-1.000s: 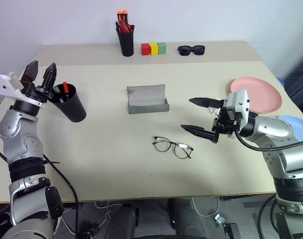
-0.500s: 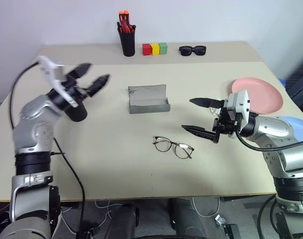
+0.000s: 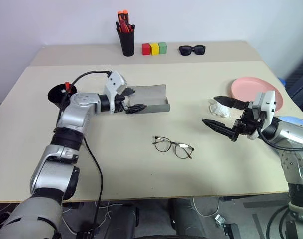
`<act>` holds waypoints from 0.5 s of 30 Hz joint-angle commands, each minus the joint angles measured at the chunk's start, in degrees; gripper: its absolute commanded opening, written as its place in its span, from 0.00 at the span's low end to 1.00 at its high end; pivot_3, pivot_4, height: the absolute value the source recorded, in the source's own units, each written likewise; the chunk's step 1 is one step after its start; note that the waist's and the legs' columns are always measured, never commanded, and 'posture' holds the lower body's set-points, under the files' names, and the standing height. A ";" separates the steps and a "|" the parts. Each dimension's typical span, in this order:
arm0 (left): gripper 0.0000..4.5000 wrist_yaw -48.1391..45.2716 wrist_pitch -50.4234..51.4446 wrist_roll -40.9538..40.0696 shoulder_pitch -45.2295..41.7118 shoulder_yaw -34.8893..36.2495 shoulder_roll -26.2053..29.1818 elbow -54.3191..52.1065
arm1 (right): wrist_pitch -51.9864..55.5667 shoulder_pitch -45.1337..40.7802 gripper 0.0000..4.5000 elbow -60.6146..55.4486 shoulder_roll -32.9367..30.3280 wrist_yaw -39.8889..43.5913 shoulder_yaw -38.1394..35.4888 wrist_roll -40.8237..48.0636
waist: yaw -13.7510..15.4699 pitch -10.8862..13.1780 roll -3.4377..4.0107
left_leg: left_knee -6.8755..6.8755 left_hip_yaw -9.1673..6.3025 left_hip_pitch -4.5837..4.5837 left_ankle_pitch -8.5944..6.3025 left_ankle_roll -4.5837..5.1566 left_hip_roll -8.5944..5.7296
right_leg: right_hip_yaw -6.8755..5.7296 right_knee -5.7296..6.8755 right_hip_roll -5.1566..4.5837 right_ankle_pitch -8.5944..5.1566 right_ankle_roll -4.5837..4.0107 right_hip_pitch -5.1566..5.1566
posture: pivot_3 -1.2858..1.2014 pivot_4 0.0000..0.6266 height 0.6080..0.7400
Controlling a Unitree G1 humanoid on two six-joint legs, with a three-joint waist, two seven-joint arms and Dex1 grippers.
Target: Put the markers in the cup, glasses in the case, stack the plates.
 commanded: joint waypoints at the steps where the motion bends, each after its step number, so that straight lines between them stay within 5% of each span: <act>1: 0.99 -1.07 -4.69 3.72 -3.77 -1.05 -1.76 5.75 | 0.05 0.25 1.00 -3.83 -0.12 -1.69 -1.26 0.82 | -0.14 0.00 0.00 | 0.00 0.00 0.00 0.00 0.00 0.00 | 0.00 0.00 0.00 0.00 0.00 0.00 | 0.52 0.24 1.00; 12: 0.99 2.70 -9.44 12.59 -9.51 -2.70 -7.83 20.71 | 0.49 0.45 1.00 -5.30 -0.42 -3.65 -0.58 0.18 | 0.07 0.00 0.00 | 0.02 -0.01 0.00 -0.01 0.03 -0.02 | 0.00 -0.01 0.00 0.01 0.04 0.03 | 0.52 0.24 1.00; 15: 0.80 2.10 -9.36 13.63 -10.44 -2.73 -9.14 22.62 | -0.09 0.11 1.00 -4.56 -0.51 -3.47 -0.32 -0.34 | 0.04 0.01 -0.01 | 0.02 -0.01 -0.01 -0.01 0.03 -0.03 | 0.00 -0.02 0.00 0.02 0.05 0.03 | 0.52 0.24 1.00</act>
